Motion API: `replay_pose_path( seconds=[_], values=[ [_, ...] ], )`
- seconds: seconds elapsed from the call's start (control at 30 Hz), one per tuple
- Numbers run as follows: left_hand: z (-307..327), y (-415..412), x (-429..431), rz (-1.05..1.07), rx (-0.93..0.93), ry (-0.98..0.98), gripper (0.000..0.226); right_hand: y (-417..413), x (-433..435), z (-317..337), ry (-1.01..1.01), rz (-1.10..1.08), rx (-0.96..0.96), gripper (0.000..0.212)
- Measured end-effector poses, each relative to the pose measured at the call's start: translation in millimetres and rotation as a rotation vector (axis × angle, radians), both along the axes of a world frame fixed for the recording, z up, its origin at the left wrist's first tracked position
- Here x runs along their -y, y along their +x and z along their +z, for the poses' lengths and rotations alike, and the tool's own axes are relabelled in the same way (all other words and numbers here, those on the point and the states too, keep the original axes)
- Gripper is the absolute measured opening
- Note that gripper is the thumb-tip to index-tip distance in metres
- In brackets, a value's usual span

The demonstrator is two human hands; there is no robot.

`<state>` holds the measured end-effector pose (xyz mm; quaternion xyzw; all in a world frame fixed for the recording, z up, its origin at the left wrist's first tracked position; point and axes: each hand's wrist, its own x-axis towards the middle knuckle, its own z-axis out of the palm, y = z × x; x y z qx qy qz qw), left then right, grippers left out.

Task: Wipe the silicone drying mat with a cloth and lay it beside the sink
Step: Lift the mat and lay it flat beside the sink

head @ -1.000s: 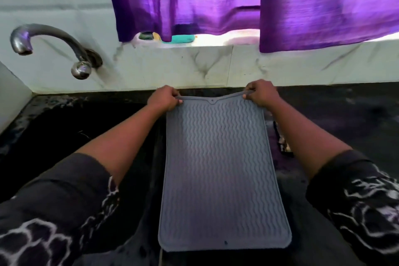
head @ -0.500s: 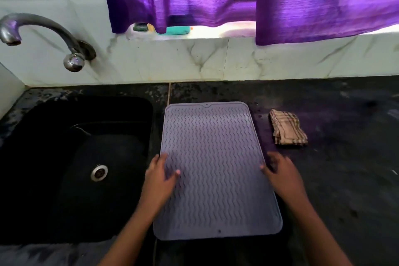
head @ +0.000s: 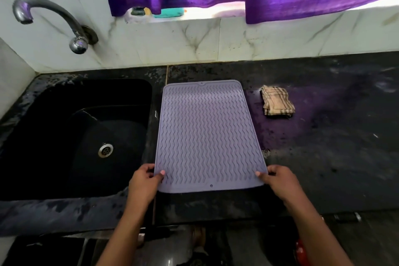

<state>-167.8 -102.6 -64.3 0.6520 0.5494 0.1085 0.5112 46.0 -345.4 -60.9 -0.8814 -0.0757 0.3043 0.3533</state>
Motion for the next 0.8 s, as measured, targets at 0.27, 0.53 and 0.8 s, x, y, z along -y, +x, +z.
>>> replay_pose_path(
  seconds=[0.27, 0.53, 0.8],
  values=[
    [-10.9, -14.7, 8.0, 0.033, 0.07, 0.015, 0.014, -1.1, 15.2, -3.2, 0.168, -0.039, -0.007, 0.017],
    [2.6, -17.8, 18.9, -0.081, -0.123, 0.018, 0.024, -3.3, 25.1, 3.1, 0.001, 0.056, 0.018, 0.022],
    [43.4, 48.2, -15.1, -0.508, -0.659, 0.653, 0.075, 16.7, -49.9, 44.0, -0.37, 0.307, 0.686, 0.067]
  ],
)
